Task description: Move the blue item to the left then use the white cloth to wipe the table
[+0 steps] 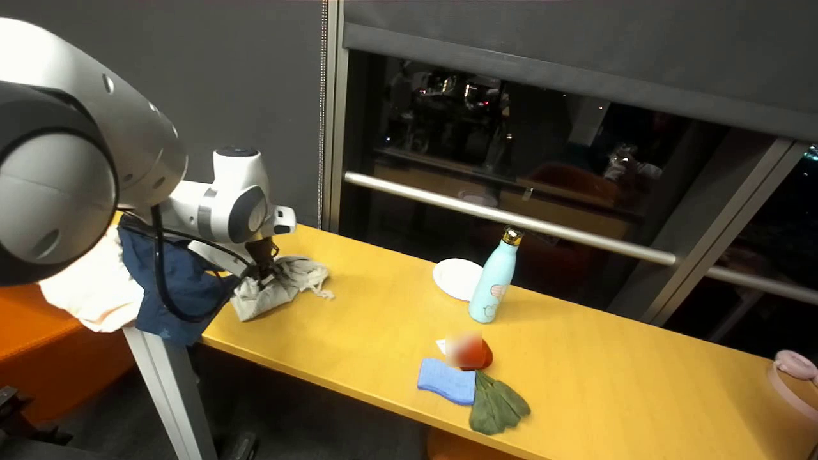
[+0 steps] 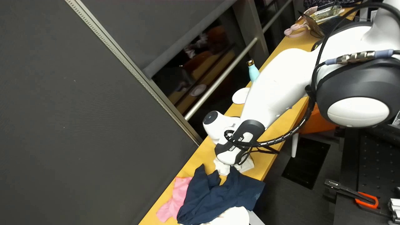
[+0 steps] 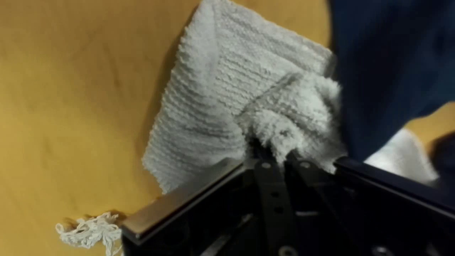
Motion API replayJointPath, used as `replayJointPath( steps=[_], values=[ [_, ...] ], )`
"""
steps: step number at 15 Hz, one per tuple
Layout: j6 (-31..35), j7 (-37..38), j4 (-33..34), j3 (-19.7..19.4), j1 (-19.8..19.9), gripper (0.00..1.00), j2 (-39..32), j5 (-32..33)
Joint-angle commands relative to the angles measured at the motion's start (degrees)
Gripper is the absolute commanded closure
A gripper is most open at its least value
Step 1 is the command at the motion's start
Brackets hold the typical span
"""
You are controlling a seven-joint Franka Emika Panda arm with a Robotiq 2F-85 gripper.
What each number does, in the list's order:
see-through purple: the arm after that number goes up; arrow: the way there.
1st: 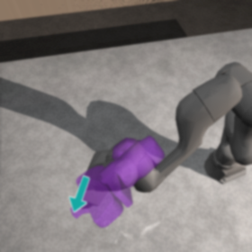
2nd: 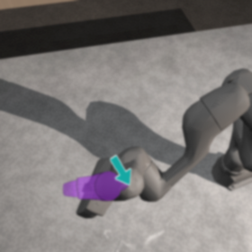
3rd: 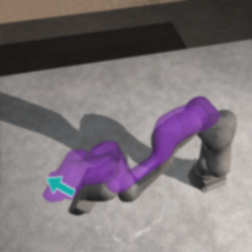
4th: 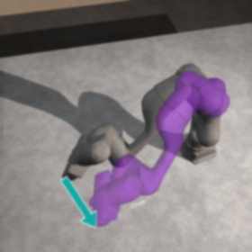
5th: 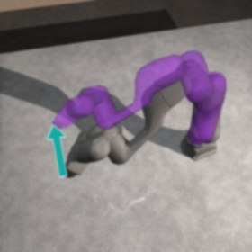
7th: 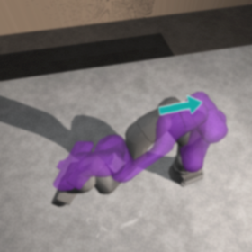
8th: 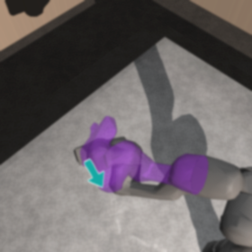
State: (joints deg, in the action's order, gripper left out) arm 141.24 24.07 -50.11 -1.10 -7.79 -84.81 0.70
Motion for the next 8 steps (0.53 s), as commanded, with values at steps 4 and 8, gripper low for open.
replayJointPath(
  steps=[4, 8],
  values=[
    [-1.2, -6.3, 1.4, 2.7, -1.1, 0.98, -3.0, -2.0],
    [0.0, -6.5, 0.6, 1.4, 0.8, 0.98, -3.0, -3.1]
  ],
)
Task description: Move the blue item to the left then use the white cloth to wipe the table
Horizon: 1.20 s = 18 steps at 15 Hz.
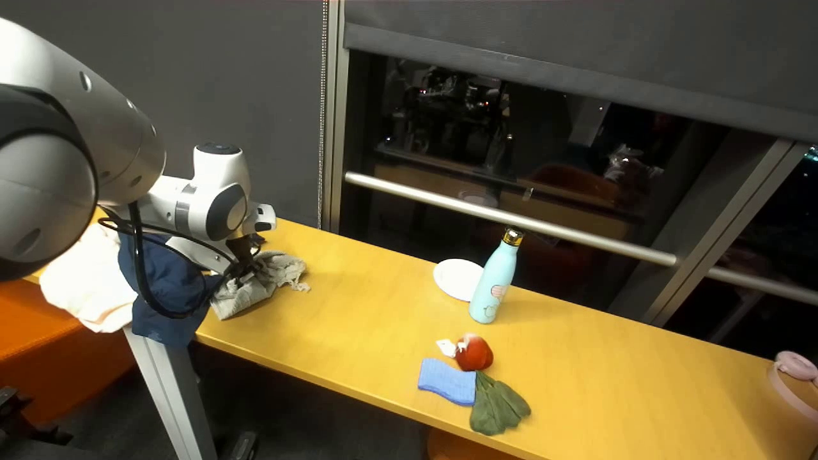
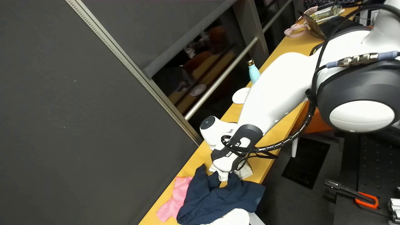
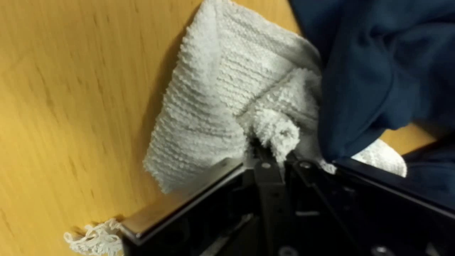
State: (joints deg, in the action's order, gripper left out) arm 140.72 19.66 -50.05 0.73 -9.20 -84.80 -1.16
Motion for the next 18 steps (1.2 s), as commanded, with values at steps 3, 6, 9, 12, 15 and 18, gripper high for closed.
replayJointPath(
  steps=[3, 6, 9, 12, 15, 18],
  values=[
    [0.3, -1.2, 1.1, -1.9, 4.9, 0.98, -3.0, -1.8],
    [1.1, -1.3, -0.6, -2.5, 7.7, 0.6, -2.5, -2.2],
    [2.0, -0.9, -3.9, -3.1, 9.2, 0.4, -0.5, -2.2],
    [2.9, -0.6, -4.6, -4.2, 10.3, 0.18, -0.3, -2.1],
    [3.2, 0.1, -2.7, -6.0, 11.2, 0.0, -0.3, -1.8],
    [3.2, 0.9, 0.1, -7.1, 12.5, 0.0, 0.7, -1.7]
  ],
)
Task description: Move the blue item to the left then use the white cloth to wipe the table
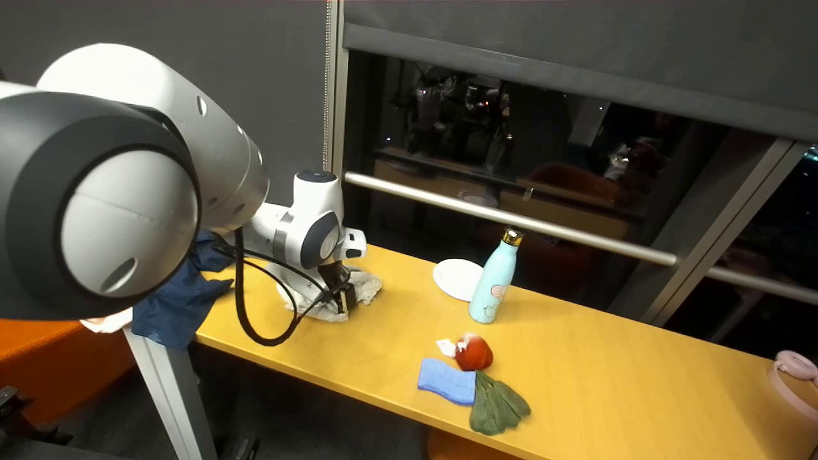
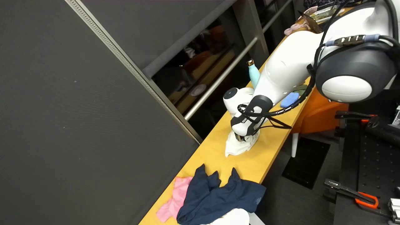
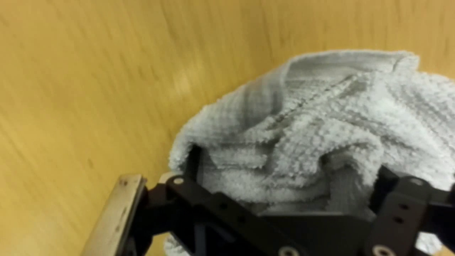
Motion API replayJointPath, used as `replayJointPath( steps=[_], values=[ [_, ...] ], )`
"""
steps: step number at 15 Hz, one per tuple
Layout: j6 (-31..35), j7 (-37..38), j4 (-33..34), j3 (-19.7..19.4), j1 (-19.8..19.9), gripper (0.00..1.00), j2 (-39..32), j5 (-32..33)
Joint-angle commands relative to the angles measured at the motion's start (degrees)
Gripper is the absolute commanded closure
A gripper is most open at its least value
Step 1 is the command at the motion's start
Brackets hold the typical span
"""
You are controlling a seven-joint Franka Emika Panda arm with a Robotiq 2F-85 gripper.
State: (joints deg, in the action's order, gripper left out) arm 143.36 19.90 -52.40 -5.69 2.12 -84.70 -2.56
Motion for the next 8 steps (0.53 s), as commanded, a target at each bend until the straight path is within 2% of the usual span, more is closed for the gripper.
replayJointPath(
  steps=[1, 8],
  values=[
    [0.7, 0.9, 2.9, -0.8, 1.5, 0.0, 0.9, -0.4],
    [1.7, 2.2, 5.1, -0.5, 3.5, 0.0, 1.7, -0.6]
  ],
)
